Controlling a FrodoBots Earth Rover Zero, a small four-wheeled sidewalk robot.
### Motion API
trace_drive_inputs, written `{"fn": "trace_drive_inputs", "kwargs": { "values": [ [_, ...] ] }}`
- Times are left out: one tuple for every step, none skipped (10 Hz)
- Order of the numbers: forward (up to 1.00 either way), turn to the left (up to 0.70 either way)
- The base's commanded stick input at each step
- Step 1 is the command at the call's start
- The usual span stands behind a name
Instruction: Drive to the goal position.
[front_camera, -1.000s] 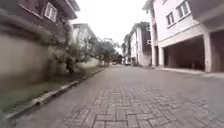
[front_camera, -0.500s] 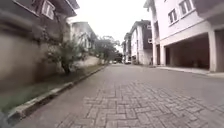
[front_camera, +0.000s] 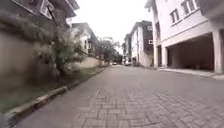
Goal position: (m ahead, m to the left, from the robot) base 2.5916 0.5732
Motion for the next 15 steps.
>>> {"fn": "trace_drive_inputs", "kwargs": {
  "values": [
    [0.7,0.0],
    [0.7,0.0],
    [0.7,0.0],
    [0.7,0.0],
    [0.7,0.0],
    [0.7,0.0],
    [0.7,0.0],
    [0.7,0.0],
    [0.7,0.0],
    [0.7,0.0],
    [0.7,0.0],
    [0.7,0.0],
    [0.7,0.0],
    [0.7,0.0],
    [0.7,0.0]
  ]
}}
